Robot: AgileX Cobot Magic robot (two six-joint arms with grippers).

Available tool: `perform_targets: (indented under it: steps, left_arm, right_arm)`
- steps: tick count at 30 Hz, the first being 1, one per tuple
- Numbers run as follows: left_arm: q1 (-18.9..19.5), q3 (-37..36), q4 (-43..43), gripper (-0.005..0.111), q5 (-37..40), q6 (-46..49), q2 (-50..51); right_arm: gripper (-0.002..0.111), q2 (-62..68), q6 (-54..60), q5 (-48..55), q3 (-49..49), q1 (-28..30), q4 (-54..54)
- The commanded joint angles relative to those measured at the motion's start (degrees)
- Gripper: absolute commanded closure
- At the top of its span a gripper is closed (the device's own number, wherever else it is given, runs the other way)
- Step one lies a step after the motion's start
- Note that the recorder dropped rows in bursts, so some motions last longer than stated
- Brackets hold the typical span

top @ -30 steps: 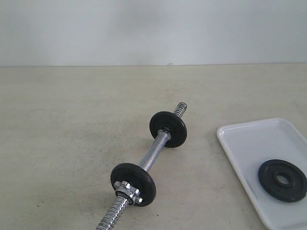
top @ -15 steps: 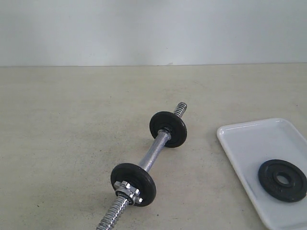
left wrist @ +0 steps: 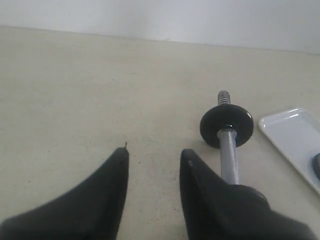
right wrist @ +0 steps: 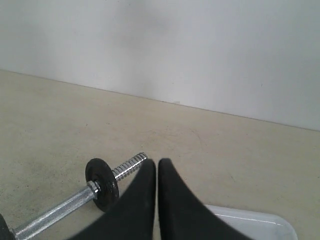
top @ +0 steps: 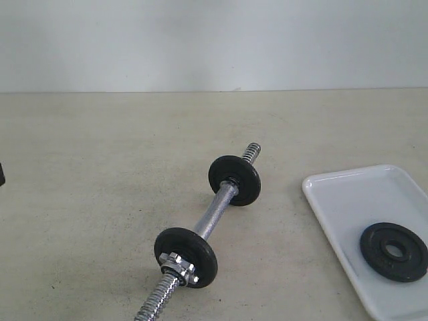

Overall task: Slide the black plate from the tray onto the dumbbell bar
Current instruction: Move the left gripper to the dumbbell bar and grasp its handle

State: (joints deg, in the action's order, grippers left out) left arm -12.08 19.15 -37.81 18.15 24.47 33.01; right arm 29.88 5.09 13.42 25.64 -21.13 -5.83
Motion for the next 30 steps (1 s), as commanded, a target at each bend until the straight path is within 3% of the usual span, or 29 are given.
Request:
perform_targets:
  steps: [1, 3, 5, 9, 11, 17, 27, 30]
  left_arm:
    - [-0.5, 0.9, -6.1, 0.074, 1.4, 5.7, 3.2]
    - [-0.5, 0.9, -12.4, 0.074, 1.5, 11.3, 5.2]
    - [-0.5, 1.1, -20.2, 0.074, 3.1, 22.9, 7.8]
    - [-0.5, 3.7, -37.4, 0.074, 11.8, 49.0, 16.4]
    - [-0.5, 5.7, -42.5, 0.077, 16.5, 56.8, 20.7]
    - [-0.5, 11.6, -44.9, 0.103, 19.2, 63.3, 33.2]
    - [-0.8, 21.4, -45.7, 0.102, 24.4, 68.1, 51.5]
    - [-3.0, 25.0, -45.7, 0.102, 23.9, 68.8, 56.9]
  right_arm:
    - [0.108, 0.0, -0.1, 0.4, 0.6, -0.1, 0.4]
    - [0.108, 0.0, -0.2, 0.3, 0.6, -0.1, -0.4]
    - [0.108, 0.0, -0.2, 0.7, 0.6, -0.1, -2.2]
    - [0.108, 0.0, 0.0, 2.2, 0.6, -0.1, -2.9]
    - [0.108, 0.0, 0.0, 2.5, 0.6, -0.1, -2.9]
    - [0.108, 0.0, 0.7, 4.8, 0.6, -0.1, -3.0]
    - [0.108, 0.0, 4.7, 4.8, 0.6, -0.1, -8.1]
    - [0.108, 0.0, 4.8, 4.8, 0.6, -0.1, -8.6]
